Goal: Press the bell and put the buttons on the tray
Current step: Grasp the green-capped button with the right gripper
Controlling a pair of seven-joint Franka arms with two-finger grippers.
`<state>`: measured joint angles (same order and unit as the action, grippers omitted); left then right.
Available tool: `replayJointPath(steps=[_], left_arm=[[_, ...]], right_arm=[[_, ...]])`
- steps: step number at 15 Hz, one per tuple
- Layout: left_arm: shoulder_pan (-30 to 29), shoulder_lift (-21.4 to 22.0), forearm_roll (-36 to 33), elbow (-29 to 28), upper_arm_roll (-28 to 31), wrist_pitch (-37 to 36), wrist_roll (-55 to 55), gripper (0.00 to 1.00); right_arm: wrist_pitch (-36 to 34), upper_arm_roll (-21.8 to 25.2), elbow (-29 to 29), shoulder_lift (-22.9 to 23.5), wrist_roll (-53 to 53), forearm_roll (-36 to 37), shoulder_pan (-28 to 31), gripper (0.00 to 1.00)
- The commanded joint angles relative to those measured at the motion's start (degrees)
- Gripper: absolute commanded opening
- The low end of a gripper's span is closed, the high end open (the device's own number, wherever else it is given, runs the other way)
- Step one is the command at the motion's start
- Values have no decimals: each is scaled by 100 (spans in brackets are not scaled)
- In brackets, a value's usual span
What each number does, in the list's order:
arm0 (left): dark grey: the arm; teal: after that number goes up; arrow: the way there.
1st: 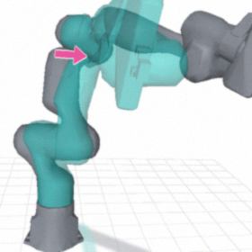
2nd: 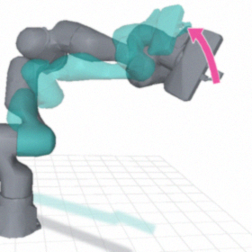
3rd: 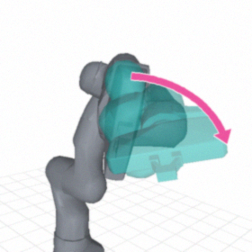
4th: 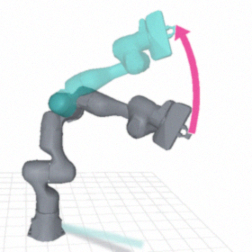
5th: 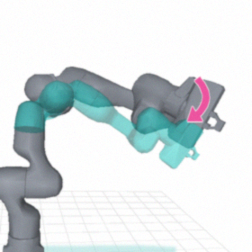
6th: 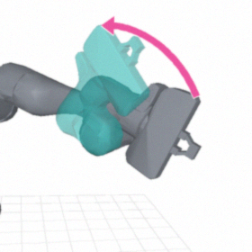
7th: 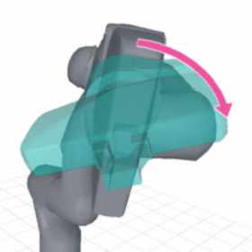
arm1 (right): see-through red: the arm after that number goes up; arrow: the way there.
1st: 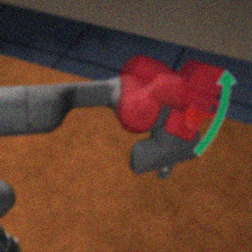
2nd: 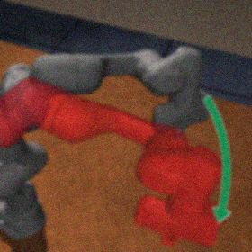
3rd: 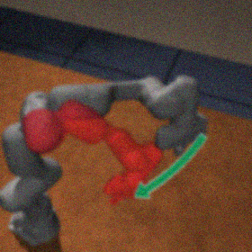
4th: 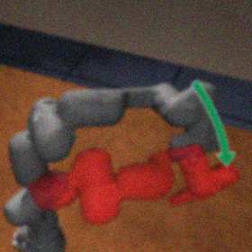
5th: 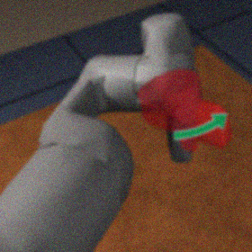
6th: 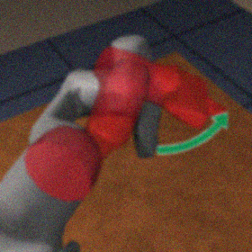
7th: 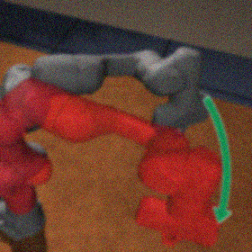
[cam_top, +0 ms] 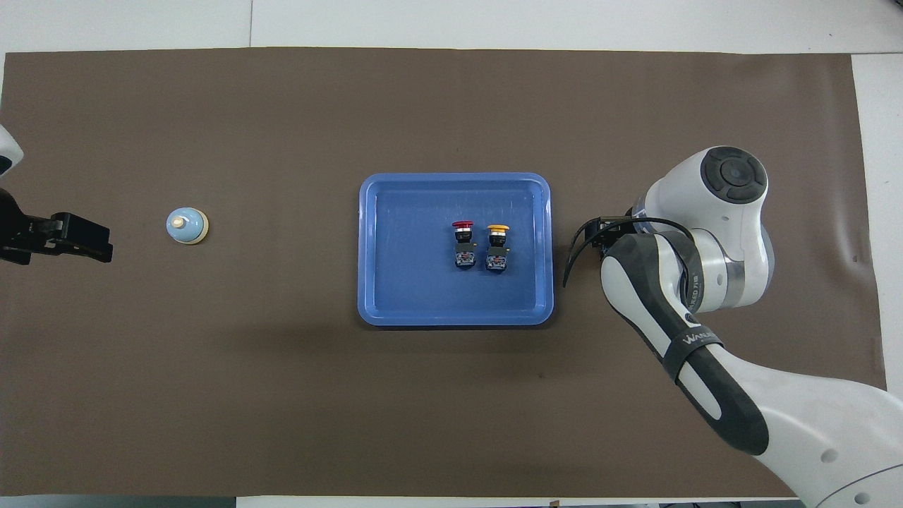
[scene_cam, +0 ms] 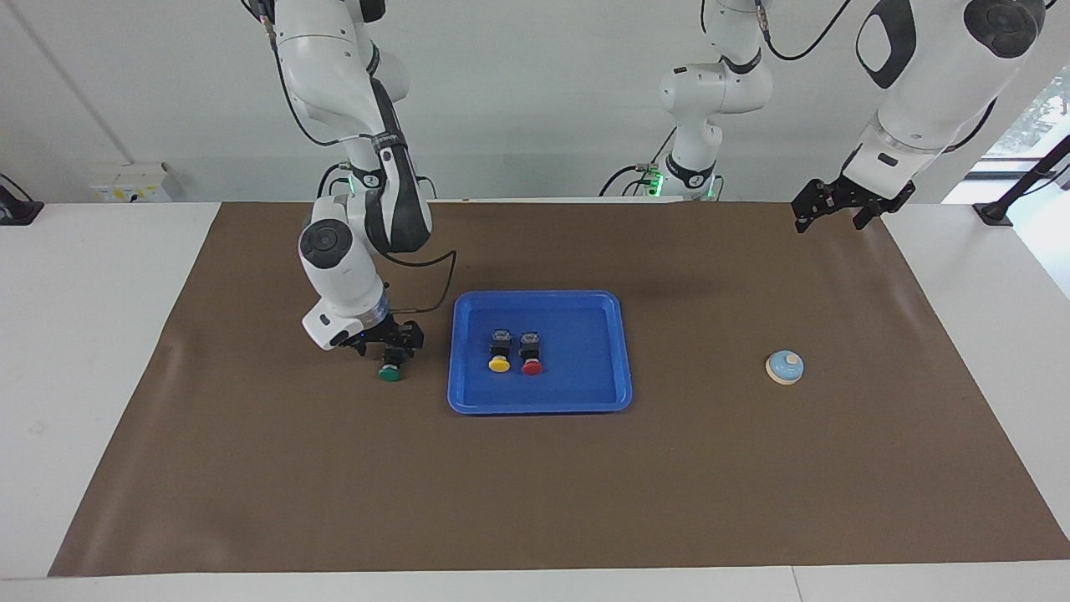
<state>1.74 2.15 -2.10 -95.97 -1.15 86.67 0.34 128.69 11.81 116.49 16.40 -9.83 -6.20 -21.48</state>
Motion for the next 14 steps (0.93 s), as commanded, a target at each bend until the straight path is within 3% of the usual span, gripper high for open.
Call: replayJointPath(steps=[1, 3, 5, 6, 8, 9, 11, 14], left_arm=[[-95, 31, 51, 34, -61, -45, 36, 100], [-95, 31, 51, 43, -61, -45, 36, 100], [-95, 31, 51, 34, -61, -45, 27, 100], [-95, 31, 51, 43, -61, -45, 36, 100], [-95, 31, 51, 43, -61, -45, 27, 100], [-95, 31, 51, 34, -61, -45, 27, 100], [-95, 31, 51, 43, -61, -45, 36, 100], [-95, 31, 51, 43, -61, -45, 36, 100]], right_arm=[[130, -39, 286, -137, 148, 66, -5, 78], [130, -39, 287, -129, 166, 66, -5, 55], [130, -39, 278, -129, 157, 66, -5, 17], [139, -39, 217, -111, 157, 66, -5, 3], [-184, -39, -290, -85, 131, 49, -32, 0], [-726, -65, -763, -41, 87, 5, -40, 0], [-1615, -83, -1931, 327, -472, -48, -285, 0], [-2119, -91, -3156, 994, -1448, -205, -1041, 0]])
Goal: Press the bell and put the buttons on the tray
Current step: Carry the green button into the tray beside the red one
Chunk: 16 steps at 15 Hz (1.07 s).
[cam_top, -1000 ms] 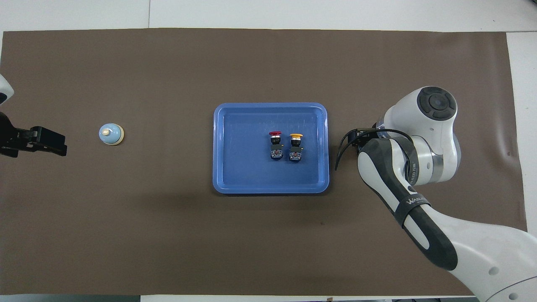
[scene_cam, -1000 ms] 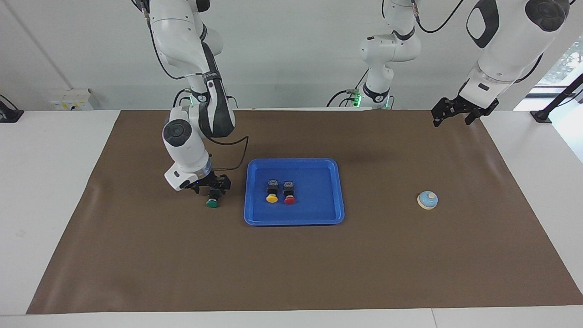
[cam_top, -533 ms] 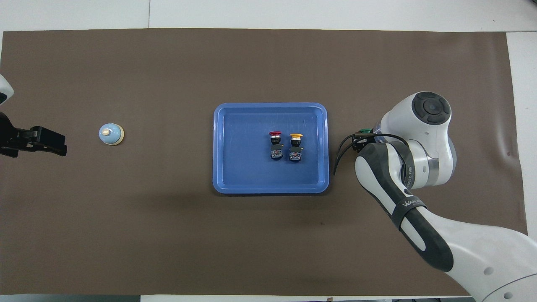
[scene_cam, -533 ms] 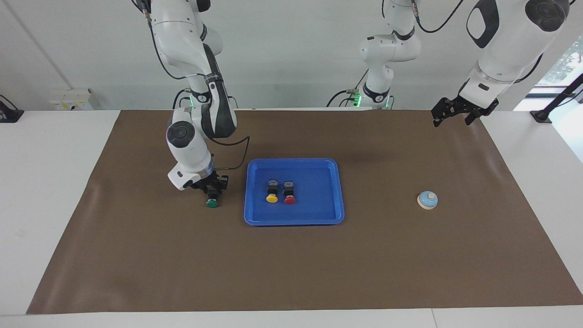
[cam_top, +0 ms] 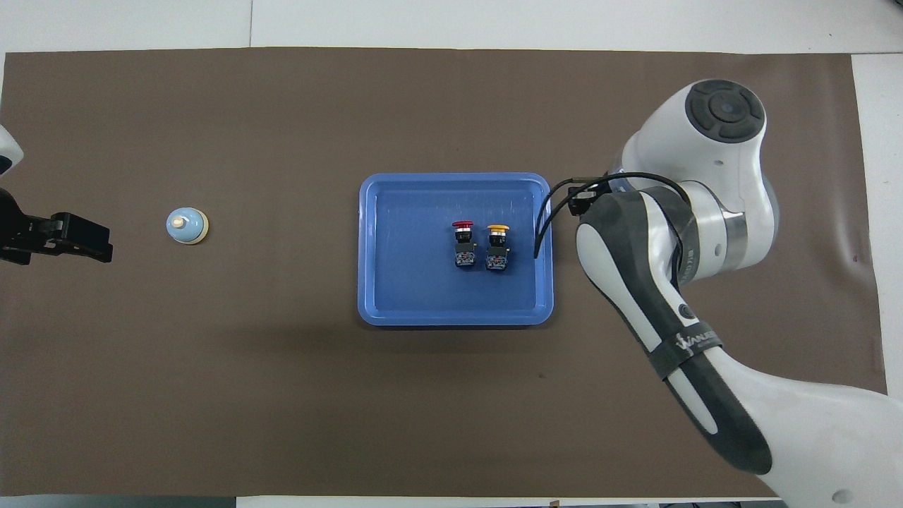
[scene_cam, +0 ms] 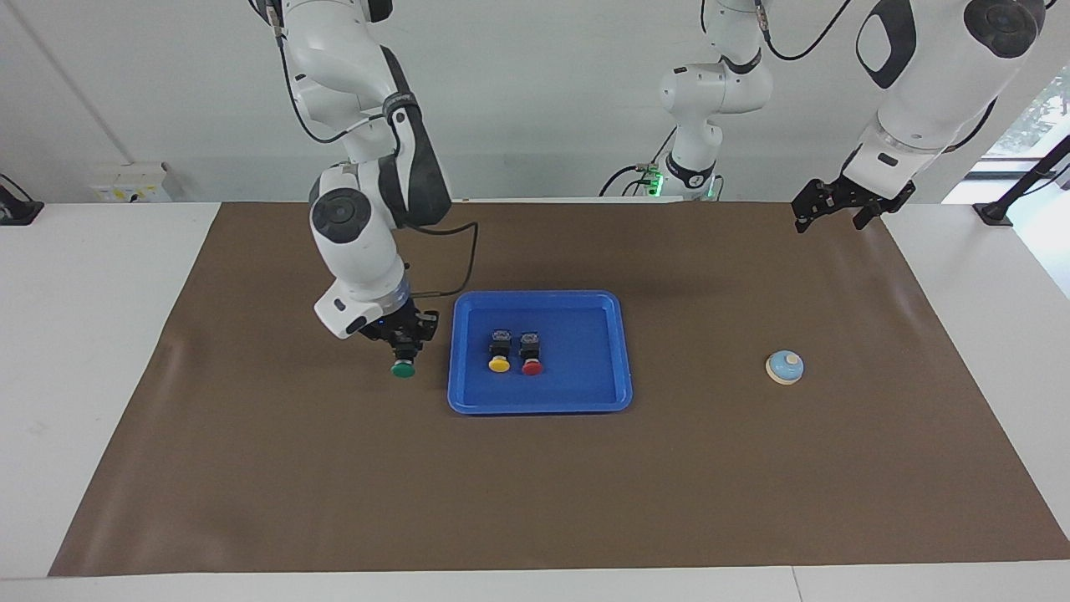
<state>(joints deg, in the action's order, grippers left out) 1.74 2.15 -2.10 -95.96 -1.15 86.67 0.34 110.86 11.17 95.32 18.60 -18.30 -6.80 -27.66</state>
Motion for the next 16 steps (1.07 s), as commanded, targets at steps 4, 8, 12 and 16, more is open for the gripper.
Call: replayJointPath(steps=[4, 8, 12, 16], left_arm=[[-95, 31, 51, 43, -61, -45, 36, 100], [-95, 31, 51, 43, -61, -45, 27, 100], [-95, 31, 51, 43, -61, -45, 27, 100], [-95, 31, 51, 43, -61, -45, 36, 100]], right_arm=[[-267, -18, -2209, 1812, -1544, -427, -1153, 0], [-55, -27, -2124, 1919, -1659, -463, -1575, 0], [41, -27, -1913, 1893, -1870, -445, -1664, 48], [-90, -9, -1868, 1858, -1879, -366, -1655, 100]])
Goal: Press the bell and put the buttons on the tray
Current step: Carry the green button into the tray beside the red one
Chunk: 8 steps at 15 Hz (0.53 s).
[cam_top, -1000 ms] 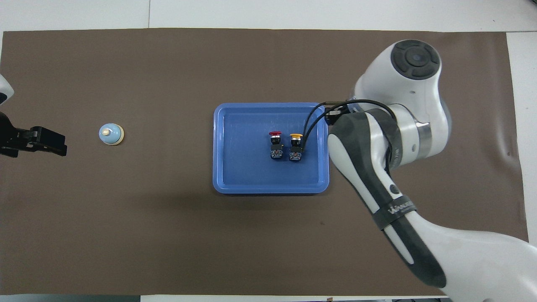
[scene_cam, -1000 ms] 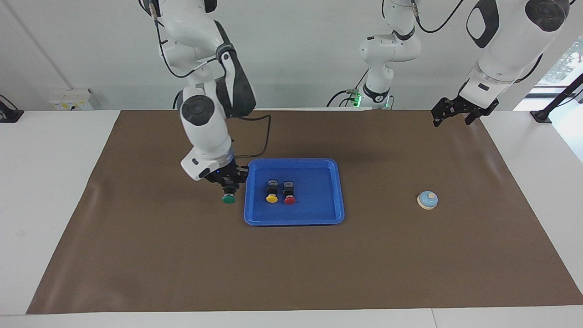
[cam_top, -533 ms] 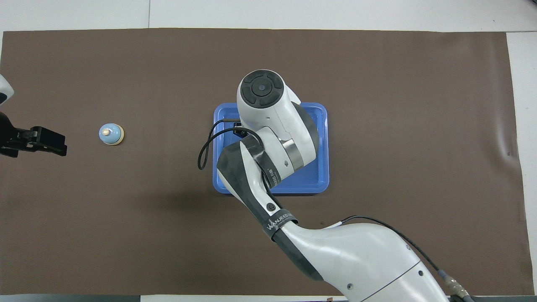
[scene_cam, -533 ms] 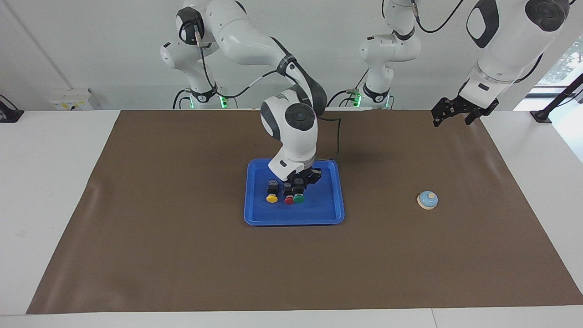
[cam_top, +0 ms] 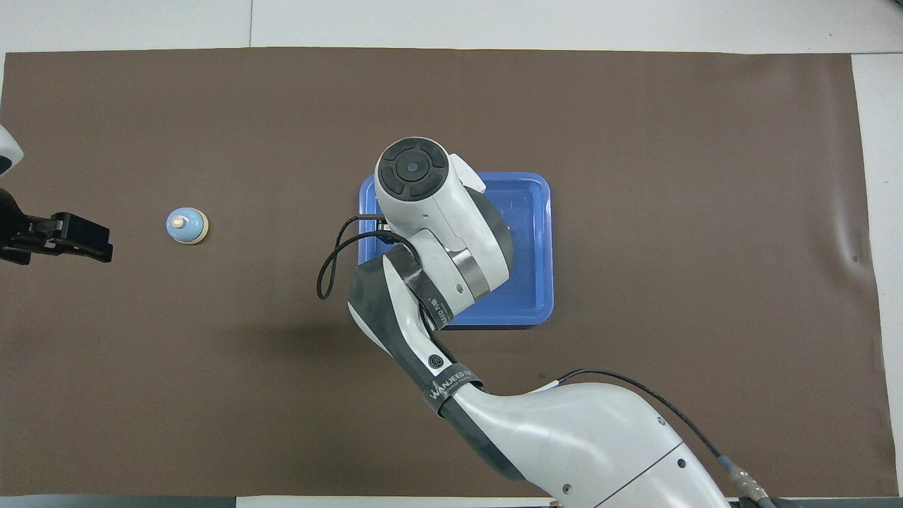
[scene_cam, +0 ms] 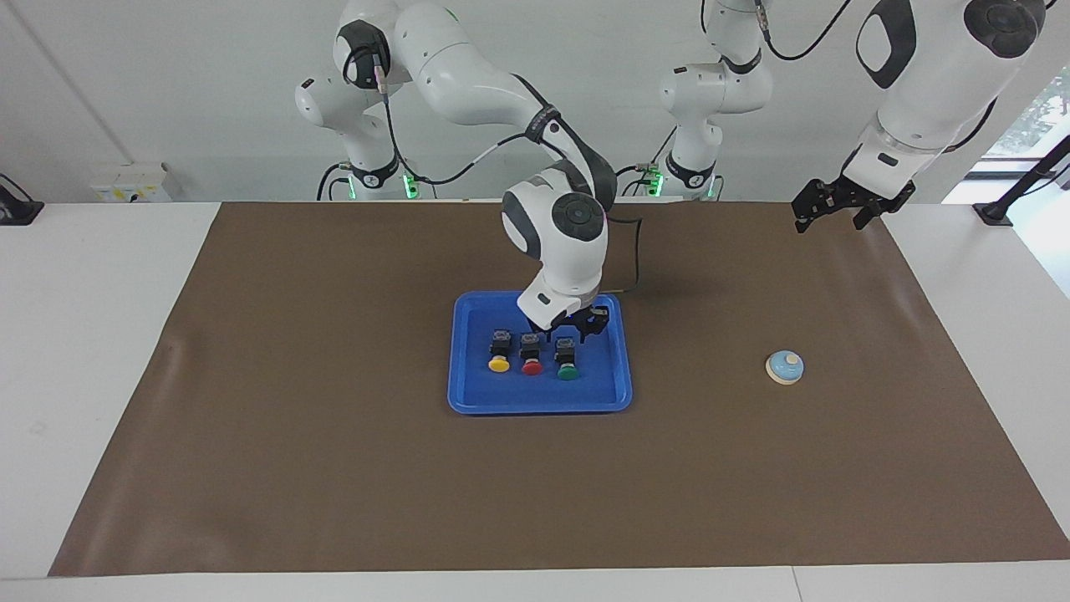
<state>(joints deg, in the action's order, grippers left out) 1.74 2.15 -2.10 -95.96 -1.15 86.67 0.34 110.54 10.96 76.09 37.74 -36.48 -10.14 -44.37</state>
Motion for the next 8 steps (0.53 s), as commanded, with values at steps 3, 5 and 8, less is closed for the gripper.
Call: replayJointPath(steps=[3, 5, 8], left_arm=[[-95, 31, 51, 34, -61, -45, 28, 100], [-95, 31, 51, 43, -61, -45, 36, 100], [-95, 31, 51, 43, -61, -45, 36, 100]], right_arm=[[-217, 91, 63, -319, -26, 73, 148, 100], [-479, 283, 186, -739, 71, 187, 297, 100], [-665, 477, 930, -1871, 850, 188, 840, 100]])
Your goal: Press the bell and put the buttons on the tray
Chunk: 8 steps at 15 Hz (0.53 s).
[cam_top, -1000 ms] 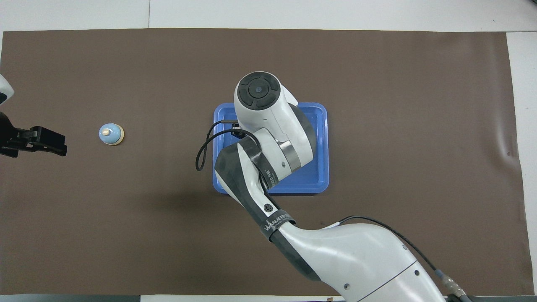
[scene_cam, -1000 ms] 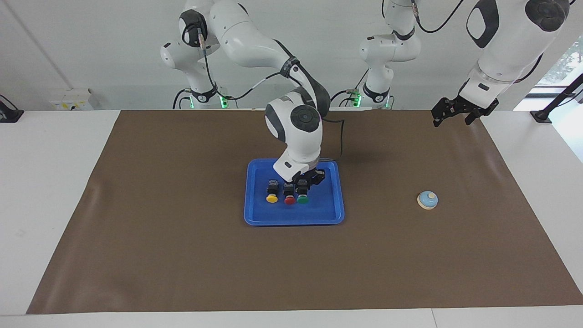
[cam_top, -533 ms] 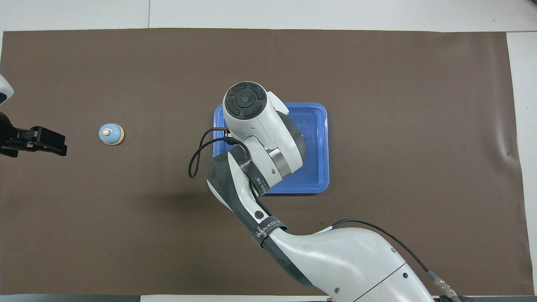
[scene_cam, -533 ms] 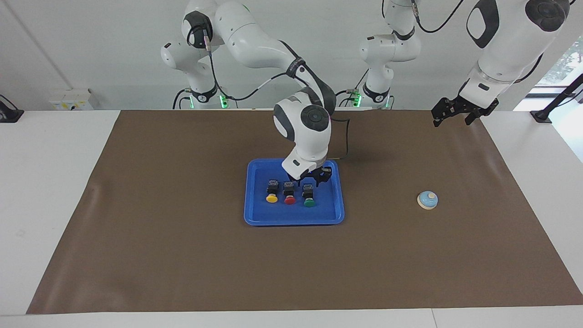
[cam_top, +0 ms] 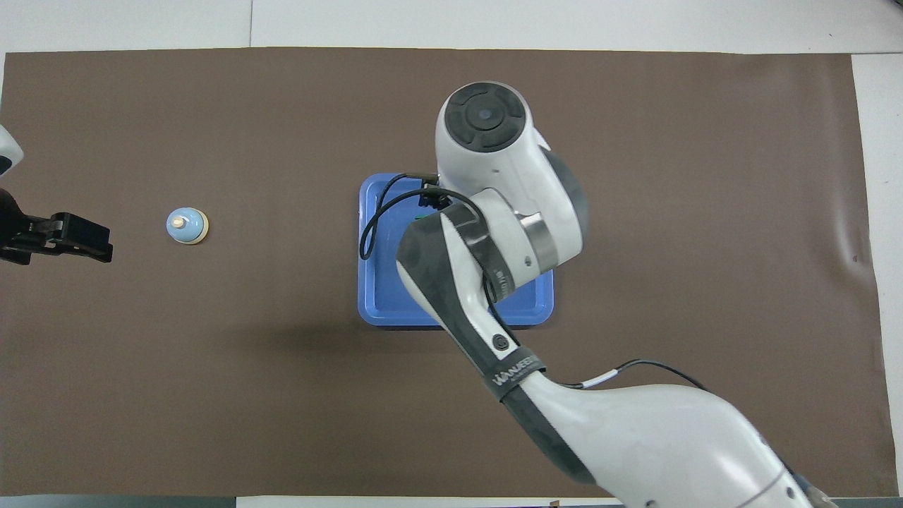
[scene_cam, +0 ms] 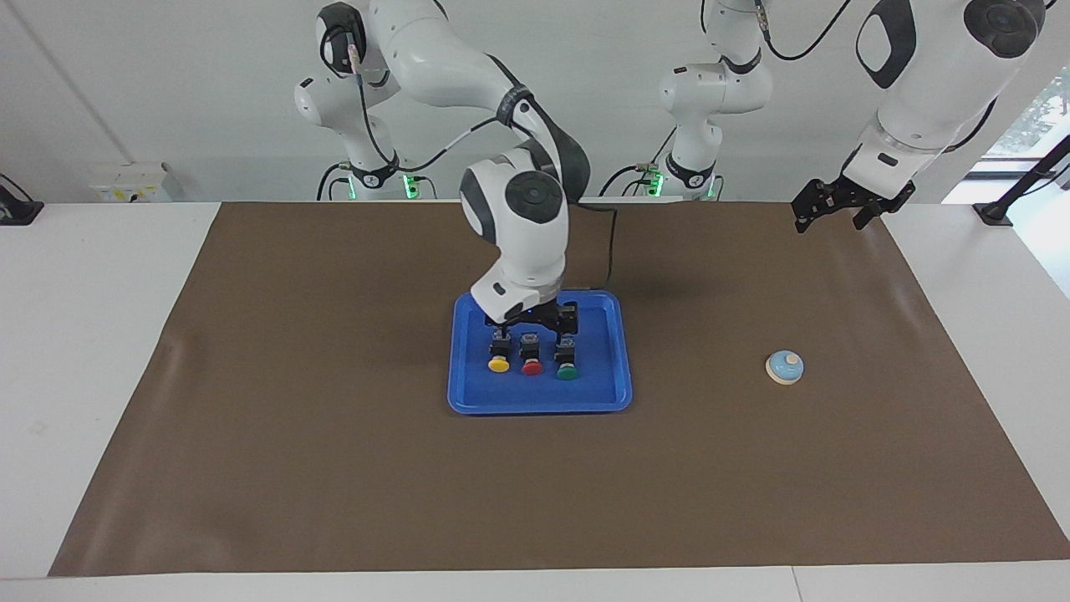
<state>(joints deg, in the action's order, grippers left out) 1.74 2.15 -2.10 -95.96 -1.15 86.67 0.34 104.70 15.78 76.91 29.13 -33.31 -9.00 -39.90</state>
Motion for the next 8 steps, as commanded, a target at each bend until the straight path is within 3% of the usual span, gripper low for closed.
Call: replayJointPath(steps=[1, 6, 8], left_arm=[[-95, 31, 51, 43, -61, -45, 36, 100], [-95, 31, 51, 43, -61, -45, 28, 100], [-95, 31, 51, 43, -61, -45, 27, 100]], right_arm=[[-282, -5, 1096, -1415, 849, 74, 674, 100], [-679, 4, 2080, -2849, 2291, 398, 1580, 100], [-845, 4, 2328, -3132, 2774, 416, 1897, 100]])
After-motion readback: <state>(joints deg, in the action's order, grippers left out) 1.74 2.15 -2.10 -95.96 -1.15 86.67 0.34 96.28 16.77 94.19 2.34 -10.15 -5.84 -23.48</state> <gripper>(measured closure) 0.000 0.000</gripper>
